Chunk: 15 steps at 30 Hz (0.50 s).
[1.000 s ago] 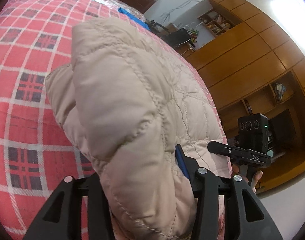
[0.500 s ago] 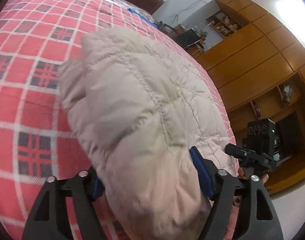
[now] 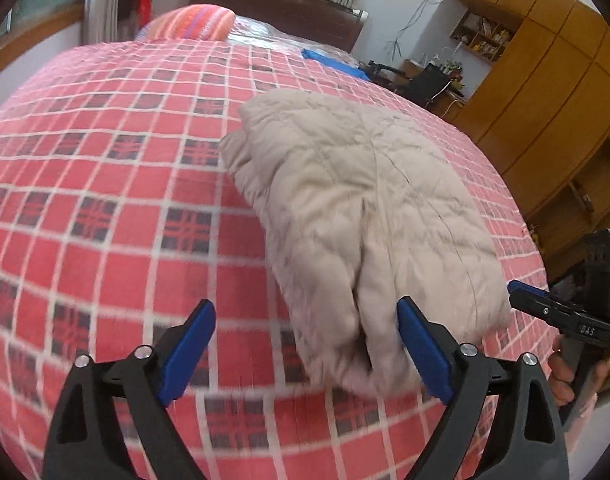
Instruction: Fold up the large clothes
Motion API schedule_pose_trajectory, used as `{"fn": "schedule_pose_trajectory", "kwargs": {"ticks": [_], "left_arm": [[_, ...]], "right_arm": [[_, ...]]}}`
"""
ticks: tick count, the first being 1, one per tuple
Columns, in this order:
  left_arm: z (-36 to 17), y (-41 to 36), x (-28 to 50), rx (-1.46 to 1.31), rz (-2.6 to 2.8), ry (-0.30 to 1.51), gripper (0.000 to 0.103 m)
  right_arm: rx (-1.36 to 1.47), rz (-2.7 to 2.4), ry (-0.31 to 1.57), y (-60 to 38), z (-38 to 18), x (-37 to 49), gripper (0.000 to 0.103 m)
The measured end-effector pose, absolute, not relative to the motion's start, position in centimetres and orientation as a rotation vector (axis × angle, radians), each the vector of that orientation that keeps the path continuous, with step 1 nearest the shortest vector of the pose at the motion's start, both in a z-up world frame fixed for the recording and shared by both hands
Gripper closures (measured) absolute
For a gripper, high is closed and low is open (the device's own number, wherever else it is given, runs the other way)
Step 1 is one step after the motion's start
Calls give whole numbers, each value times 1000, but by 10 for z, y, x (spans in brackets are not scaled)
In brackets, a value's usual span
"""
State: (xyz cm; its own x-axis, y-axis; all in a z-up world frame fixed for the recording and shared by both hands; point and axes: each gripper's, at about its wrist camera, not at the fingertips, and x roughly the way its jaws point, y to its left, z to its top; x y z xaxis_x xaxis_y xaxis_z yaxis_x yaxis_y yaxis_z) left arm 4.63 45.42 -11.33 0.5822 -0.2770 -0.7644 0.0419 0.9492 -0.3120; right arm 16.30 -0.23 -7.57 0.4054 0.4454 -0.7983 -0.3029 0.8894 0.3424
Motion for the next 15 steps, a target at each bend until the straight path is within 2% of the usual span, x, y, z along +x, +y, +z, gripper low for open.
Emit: {"fn": "schedule_pose_trajectory", "kwargs": {"ticks": [15], "left_arm": [[-109, 427, -9, -212, -16, 972, 11]], "right_arm": [[76, 378, 988, 0, -60, 86, 11]]}}
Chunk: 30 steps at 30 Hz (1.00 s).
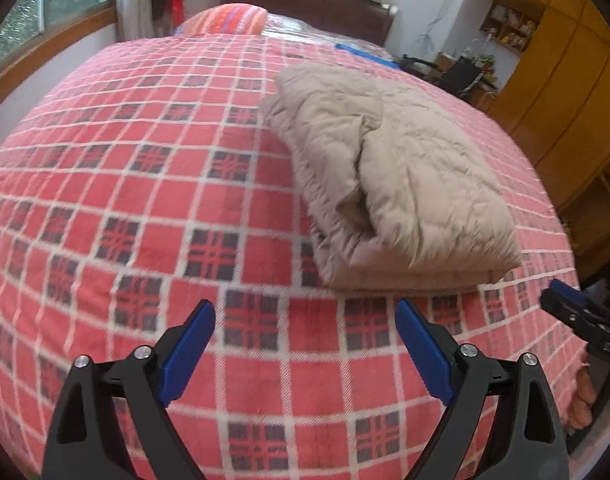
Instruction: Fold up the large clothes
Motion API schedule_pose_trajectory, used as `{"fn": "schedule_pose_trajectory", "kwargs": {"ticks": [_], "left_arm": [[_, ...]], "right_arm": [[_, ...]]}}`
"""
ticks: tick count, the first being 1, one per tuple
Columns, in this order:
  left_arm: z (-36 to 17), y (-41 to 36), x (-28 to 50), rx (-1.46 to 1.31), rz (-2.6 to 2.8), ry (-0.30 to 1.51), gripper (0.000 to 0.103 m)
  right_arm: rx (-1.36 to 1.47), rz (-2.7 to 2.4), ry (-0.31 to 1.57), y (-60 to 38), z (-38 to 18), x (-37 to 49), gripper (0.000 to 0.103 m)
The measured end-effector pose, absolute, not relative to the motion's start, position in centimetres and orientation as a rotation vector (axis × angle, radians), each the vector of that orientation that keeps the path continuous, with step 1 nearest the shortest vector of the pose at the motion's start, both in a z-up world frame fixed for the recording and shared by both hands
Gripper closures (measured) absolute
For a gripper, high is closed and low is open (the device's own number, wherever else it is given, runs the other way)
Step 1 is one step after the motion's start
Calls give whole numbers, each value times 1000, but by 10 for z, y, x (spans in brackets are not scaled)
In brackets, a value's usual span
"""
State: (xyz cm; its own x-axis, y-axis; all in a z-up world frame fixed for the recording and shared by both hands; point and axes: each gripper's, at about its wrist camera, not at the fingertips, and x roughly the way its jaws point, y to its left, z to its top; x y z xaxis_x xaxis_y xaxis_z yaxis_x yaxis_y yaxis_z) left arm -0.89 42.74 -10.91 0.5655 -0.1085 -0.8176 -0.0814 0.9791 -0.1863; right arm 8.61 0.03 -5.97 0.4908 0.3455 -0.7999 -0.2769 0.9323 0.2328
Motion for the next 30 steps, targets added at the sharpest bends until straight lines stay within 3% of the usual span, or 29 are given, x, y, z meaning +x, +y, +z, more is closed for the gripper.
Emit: {"fn": "schedule_pose_trajectory", "kwargs": {"ticks": [30], "left_arm": [[-53, 381, -107, -46, 145, 811, 9]], "right_arm": [[-26, 201, 837, 9, -10, -10, 10]]}}
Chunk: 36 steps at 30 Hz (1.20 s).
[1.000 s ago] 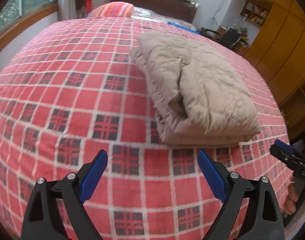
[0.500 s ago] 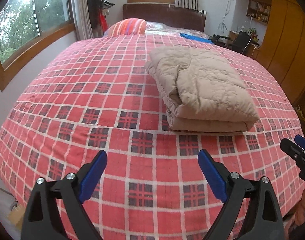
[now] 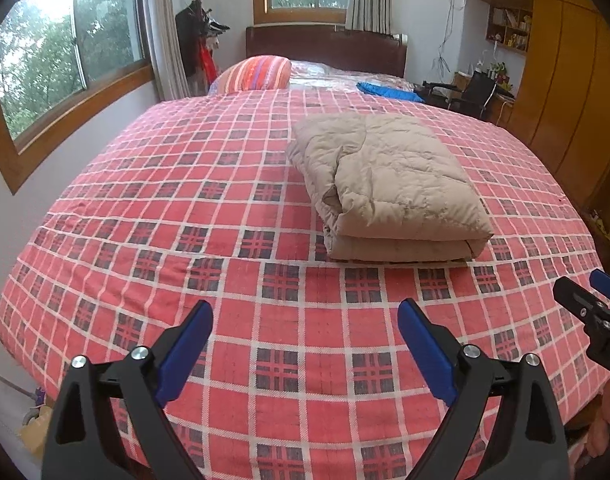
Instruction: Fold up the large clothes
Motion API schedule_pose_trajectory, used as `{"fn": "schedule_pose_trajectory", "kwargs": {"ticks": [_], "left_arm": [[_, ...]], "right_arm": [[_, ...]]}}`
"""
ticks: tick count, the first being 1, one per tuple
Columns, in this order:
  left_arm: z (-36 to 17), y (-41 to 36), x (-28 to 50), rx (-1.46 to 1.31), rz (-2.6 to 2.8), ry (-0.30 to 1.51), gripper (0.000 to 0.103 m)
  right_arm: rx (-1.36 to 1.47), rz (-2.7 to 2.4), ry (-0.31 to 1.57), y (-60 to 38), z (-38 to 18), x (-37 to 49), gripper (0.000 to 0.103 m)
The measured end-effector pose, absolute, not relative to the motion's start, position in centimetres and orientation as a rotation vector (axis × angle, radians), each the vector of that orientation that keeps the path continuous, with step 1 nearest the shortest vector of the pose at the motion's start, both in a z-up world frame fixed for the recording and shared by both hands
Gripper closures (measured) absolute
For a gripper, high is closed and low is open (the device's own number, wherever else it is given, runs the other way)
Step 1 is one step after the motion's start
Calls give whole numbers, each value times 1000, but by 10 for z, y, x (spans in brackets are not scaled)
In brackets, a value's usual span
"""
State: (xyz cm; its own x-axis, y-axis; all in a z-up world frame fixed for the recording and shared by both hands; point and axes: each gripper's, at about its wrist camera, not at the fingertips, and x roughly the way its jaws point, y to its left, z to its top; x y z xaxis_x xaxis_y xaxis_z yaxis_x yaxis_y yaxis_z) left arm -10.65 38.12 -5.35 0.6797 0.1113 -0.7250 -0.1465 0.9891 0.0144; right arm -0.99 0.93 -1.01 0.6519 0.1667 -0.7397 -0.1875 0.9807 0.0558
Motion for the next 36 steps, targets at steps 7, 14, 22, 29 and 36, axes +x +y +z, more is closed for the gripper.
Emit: {"fn": "schedule_pose_trajectory", "kwargs": {"ticks": [7, 14, 22, 29, 36], "left_arm": [[-49, 379, -119, -33, 156, 782, 9], [-49, 377, -123, -24, 157, 783, 8], [-48, 376, -124, -21, 159, 781, 8], [-51, 379, -122, -27, 159, 791, 8], [-51, 381, -122, -31, 160, 790, 8]], "right_arm": [[-45, 194, 827, 8, -9, -19, 10], [-39, 197, 835, 6, -11, -20, 9], [-43, 196, 834, 7, -12, -20, 9], [-55, 197, 837, 10, -14, -20, 9], [-57, 200, 838, 10, -13, -20, 9]]}}
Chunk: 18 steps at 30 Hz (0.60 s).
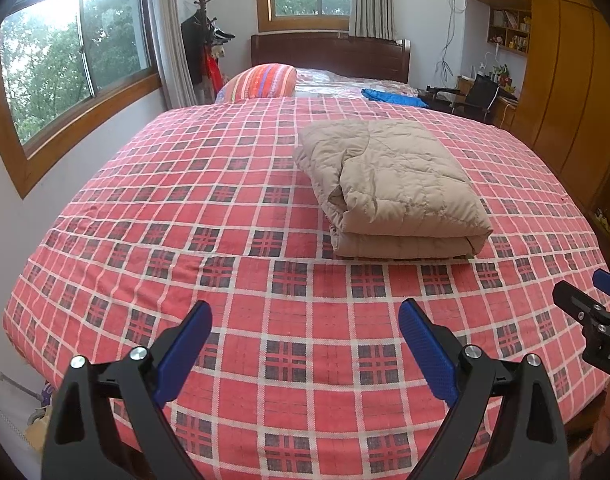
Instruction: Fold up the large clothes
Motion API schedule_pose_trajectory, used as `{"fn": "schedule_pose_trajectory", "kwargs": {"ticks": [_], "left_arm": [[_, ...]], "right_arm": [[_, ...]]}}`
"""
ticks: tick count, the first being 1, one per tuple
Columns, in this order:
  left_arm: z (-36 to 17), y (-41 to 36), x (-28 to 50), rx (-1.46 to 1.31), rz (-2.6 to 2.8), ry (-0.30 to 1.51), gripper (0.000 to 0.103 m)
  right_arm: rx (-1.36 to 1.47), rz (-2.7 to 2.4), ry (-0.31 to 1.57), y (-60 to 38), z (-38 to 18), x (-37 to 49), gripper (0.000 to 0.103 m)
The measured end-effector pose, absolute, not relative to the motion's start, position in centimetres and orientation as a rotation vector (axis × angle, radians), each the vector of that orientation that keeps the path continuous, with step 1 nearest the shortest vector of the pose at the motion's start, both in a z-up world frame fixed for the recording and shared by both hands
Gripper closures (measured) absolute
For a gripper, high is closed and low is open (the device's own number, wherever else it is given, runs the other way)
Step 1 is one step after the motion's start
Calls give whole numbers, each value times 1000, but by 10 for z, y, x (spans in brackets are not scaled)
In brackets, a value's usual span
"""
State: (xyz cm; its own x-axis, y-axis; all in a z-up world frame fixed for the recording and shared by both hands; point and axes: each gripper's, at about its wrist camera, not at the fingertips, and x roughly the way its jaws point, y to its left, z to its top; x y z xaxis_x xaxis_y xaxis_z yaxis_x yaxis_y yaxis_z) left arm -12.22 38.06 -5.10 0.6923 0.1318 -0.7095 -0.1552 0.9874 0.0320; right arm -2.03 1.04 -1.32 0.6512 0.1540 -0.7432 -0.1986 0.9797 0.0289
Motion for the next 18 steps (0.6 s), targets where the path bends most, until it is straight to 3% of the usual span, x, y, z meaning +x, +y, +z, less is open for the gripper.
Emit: {"fn": "schedule_pose_trajectory", "kwargs": {"ticks": [18], "left_arm": [[-52, 381, -121, -30, 158, 792, 8]], "right_arm": [[-61, 218, 842, 12, -13, -18, 9]]}}
